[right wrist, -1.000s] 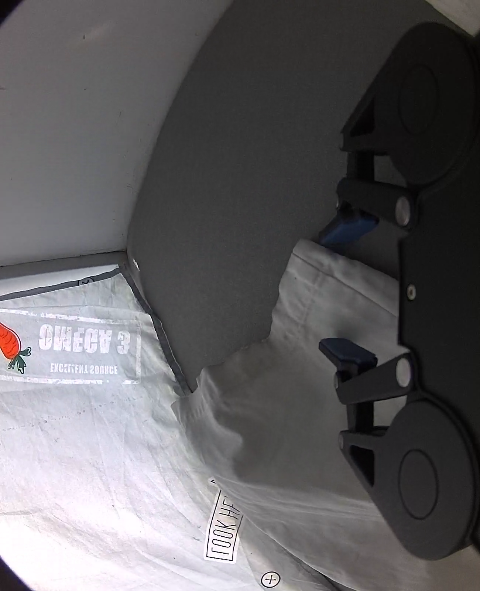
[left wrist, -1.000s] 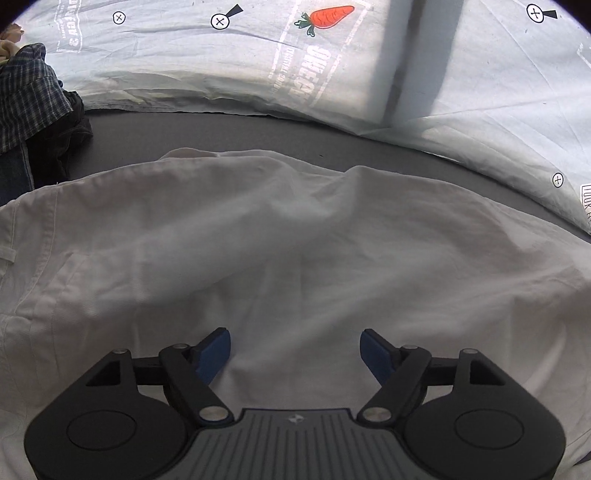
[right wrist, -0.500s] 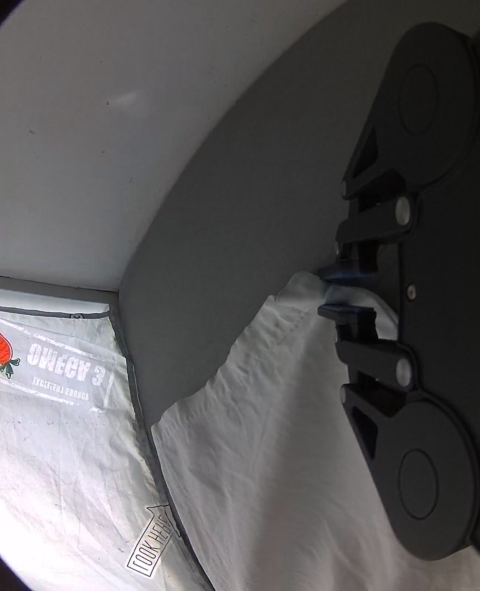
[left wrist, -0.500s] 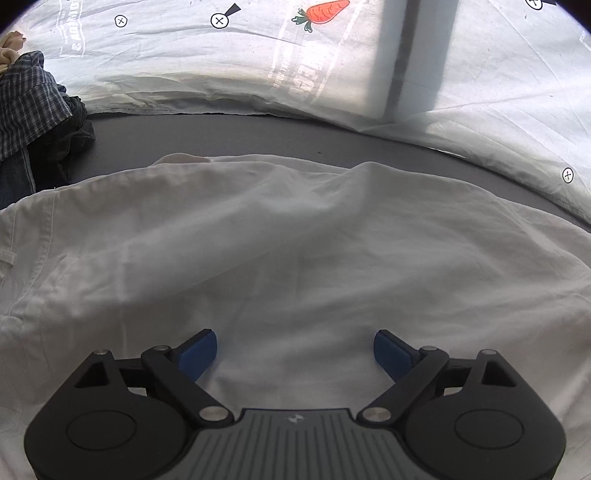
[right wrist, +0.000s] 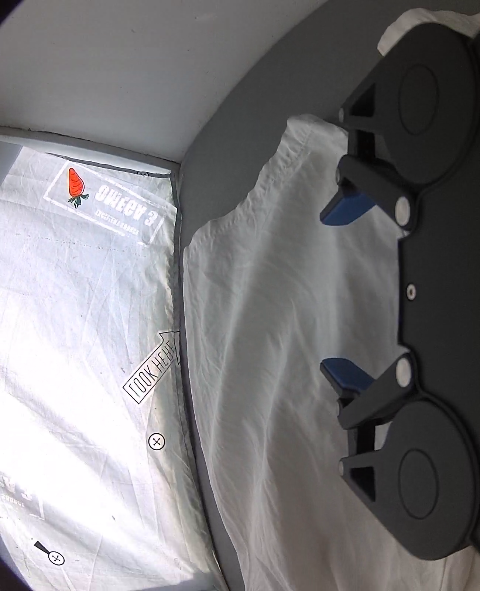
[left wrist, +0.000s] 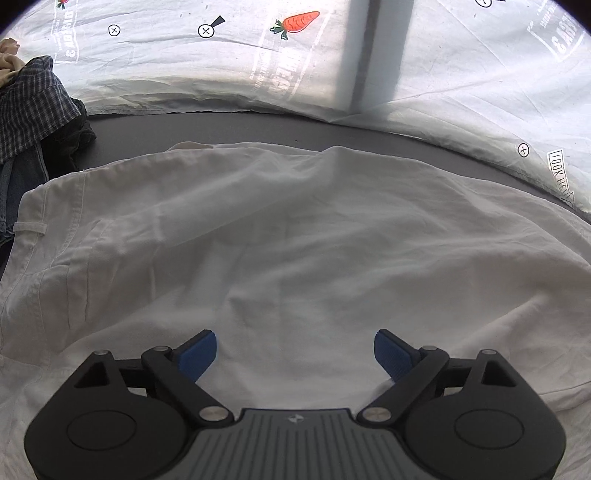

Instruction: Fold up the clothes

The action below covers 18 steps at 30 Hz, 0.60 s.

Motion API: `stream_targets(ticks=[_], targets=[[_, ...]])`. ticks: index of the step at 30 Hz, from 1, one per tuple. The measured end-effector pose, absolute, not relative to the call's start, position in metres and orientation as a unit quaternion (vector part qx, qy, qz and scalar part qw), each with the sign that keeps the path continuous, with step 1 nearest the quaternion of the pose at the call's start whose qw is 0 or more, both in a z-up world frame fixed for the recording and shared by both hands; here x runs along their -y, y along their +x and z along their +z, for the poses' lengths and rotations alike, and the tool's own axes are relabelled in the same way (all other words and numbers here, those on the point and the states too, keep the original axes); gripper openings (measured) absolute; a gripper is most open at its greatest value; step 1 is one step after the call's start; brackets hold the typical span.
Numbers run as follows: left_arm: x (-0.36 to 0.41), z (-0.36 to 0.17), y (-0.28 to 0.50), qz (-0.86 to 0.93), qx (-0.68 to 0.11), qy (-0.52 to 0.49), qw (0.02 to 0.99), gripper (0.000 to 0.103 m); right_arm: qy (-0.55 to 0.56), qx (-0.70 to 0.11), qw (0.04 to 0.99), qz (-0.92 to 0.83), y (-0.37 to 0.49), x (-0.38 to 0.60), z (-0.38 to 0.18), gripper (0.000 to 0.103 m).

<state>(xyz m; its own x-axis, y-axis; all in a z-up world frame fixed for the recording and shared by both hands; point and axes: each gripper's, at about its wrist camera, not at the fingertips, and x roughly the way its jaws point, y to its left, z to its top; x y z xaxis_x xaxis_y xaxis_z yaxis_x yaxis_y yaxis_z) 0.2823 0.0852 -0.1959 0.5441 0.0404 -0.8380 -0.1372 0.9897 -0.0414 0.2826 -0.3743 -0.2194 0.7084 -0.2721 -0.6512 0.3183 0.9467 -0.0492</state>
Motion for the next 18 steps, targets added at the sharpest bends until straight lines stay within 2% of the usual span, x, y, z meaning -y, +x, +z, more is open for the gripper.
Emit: stream_targets(ticks=[3,4,7,9,11,18], targets=[[-0.082,-0.209,0.263,0.050,-0.478,-0.031,0.877,0.094,0.030,-0.396,0.902,-0.170,0.282,0.375,-0.240,0.086],[-0.082,-0.207,0.257,0.051,-0.479,-0.020,0.876,0.094,0.036,-0.397,0.901,-0.173,0.277,0.378,-0.241,0.089],[-0.084,-0.190,0.241,0.058,-0.465,-0.011,0.884,0.094,0.046,-0.402,0.898,-0.171,0.252,0.380,-0.232,0.089],[-0.086,-0.179,0.229,0.056,-0.452,-0.012,0.890,0.094,0.034,-0.394,0.904,-0.163,0.231,0.376,-0.225,0.093],[-0.087,-0.171,0.214,0.053,-0.448,-0.024,0.892,0.094,0.008,-0.385,0.910,-0.154,0.206,0.365,-0.221,0.101],[-0.070,-0.180,0.160,0.026,-0.473,-0.034,0.880,0.094,0.038,-0.419,0.897,-0.133,0.126,0.343,-0.247,0.102]])
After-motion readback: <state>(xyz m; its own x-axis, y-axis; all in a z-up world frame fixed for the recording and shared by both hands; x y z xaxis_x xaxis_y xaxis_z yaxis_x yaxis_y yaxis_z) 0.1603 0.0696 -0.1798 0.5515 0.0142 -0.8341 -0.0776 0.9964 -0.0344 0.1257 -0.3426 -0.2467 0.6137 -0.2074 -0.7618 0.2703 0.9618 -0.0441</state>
